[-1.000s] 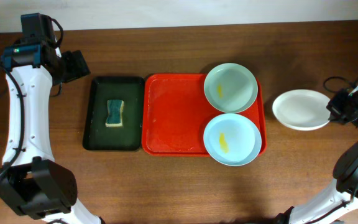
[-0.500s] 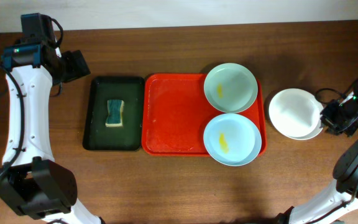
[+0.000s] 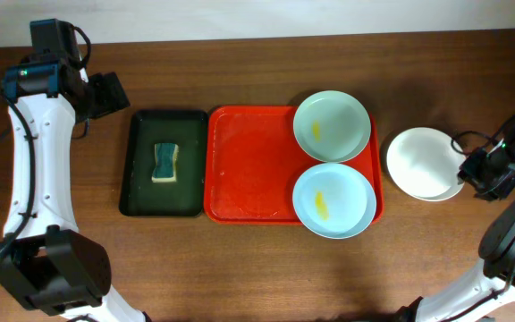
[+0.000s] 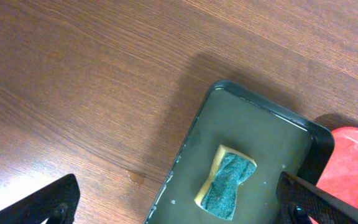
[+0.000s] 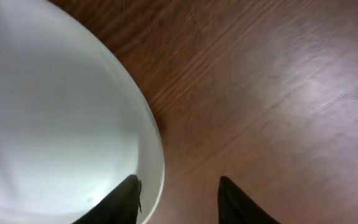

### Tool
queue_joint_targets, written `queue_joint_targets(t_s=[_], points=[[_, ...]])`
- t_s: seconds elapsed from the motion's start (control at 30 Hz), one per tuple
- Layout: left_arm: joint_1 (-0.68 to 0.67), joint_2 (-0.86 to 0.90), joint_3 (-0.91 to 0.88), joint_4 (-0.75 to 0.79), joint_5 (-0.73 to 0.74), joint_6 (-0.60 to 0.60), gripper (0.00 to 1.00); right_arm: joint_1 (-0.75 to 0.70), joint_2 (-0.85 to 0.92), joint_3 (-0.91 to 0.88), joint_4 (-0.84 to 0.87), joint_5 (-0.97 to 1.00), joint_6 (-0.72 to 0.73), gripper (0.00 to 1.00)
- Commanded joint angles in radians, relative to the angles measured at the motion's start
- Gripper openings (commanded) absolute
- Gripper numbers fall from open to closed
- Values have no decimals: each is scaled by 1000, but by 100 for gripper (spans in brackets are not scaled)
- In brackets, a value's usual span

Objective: Clean dirty plates on tray and stack at the side
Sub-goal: 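Lower the white plate onto the table right of the red tray and release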

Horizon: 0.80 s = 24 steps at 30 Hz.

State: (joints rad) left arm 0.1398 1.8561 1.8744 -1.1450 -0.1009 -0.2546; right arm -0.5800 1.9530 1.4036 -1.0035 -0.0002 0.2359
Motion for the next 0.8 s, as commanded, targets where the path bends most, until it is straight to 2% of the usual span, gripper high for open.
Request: queue_joint_targets(t_s=[0.0, 0.1, 0.2, 0.37, 0.4, 0.43, 0.5, 0.53, 0.6, 0.77], points=[[0, -5, 9, -1, 7, -8, 99, 4, -26, -45, 34, -26, 8, 36], [0, -5, 9, -1, 7, -8, 99, 4, -26, -76, 67, -26, 8, 32], [0, -5, 9, -1, 7, -8, 99, 4, -26, -91, 89, -76, 8, 13], [0, -5, 9, -1, 7, -8, 99, 6, -26, -91, 93, -106, 8, 15], [0, -5, 9, -1, 7, -8, 100, 6, -26, -91, 94, -110, 7, 9], [0, -5, 9, -1, 7, -8, 99, 6, -26, -91, 96, -128, 7, 8], [0, -5, 9, -1, 7, -8, 99, 6, -26, -91, 98, -147, 7, 11], [0, -5, 9, -1, 7, -8, 99, 5, -26, -91, 97, -146, 7, 22], [0, -5, 9, -1, 7, -8, 99, 5, -26, -91, 101, -138, 7, 29], [0, -5, 9, -1, 7, -8, 99, 9, -25, -91, 103, -139, 7, 29]])
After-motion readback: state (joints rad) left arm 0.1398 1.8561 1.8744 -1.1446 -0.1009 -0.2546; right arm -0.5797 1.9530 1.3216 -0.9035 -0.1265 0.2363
